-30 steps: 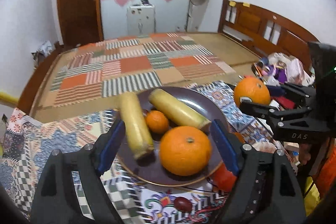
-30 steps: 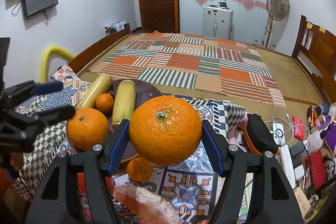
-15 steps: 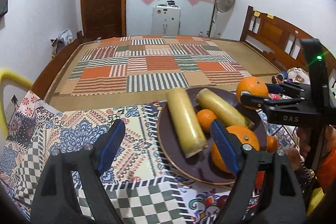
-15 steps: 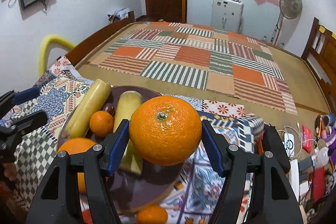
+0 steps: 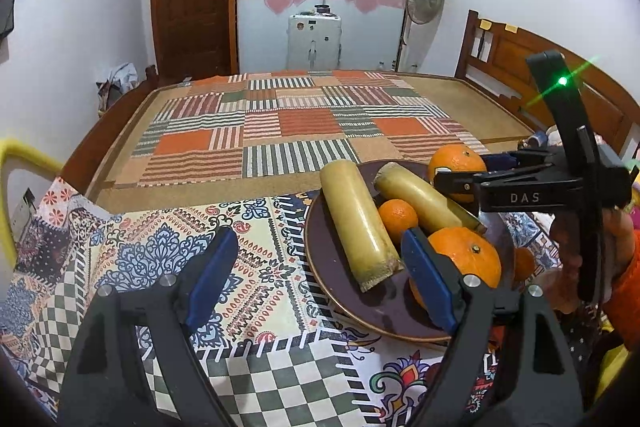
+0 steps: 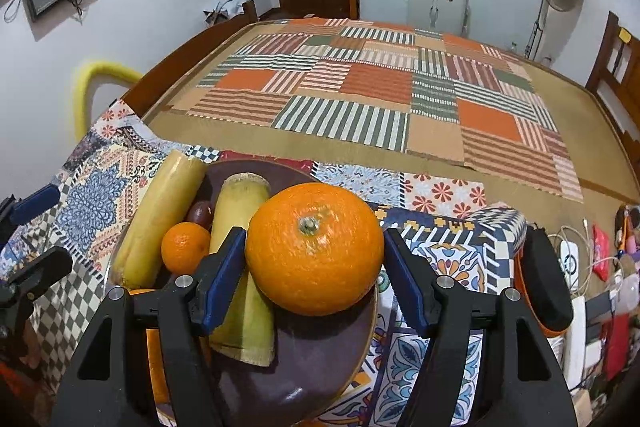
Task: Organize fruits
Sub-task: 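Lower the large orange onto the plate with the left gripper while the right gripper places its orange, then grasp the red tomato with the left gripper while the right gripper grasps the pomelo segment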
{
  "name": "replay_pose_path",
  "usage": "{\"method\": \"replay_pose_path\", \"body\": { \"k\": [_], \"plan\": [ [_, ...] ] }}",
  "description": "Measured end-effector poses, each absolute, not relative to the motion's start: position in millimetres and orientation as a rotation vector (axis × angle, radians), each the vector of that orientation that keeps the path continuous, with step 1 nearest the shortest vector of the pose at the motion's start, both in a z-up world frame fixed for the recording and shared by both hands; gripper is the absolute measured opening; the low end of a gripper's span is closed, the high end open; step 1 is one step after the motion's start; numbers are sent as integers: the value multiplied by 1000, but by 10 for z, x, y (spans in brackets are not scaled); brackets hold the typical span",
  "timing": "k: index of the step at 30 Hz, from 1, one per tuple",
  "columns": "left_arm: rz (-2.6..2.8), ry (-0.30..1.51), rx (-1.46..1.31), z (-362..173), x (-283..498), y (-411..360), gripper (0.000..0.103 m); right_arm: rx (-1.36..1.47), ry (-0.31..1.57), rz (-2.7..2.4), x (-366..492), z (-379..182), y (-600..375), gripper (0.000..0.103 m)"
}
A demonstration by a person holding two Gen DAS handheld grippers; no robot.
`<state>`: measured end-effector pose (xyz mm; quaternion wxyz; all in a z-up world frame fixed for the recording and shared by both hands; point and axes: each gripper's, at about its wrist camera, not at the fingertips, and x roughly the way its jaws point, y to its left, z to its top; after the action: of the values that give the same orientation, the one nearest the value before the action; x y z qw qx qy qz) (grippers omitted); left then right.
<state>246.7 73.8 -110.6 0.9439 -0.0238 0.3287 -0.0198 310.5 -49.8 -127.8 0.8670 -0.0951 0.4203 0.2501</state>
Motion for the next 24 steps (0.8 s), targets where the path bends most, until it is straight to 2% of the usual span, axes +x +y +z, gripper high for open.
{"method": "replay_pose_path", "body": {
  "k": [4, 17, 24],
  "plan": [
    [-43, 670, -26, -1100, 2461, 677, 85, -235, 829, 538, 2983, -1204, -465, 73],
    [-43, 662, -6, -906, 2207, 575, 85, -239, 700, 508, 2417, -837, -832, 74],
    [-69, 674, 17, -902, 1992, 399, 86, -252, 712, 484, 2138, -912, -1085, 74]
  ]
}}
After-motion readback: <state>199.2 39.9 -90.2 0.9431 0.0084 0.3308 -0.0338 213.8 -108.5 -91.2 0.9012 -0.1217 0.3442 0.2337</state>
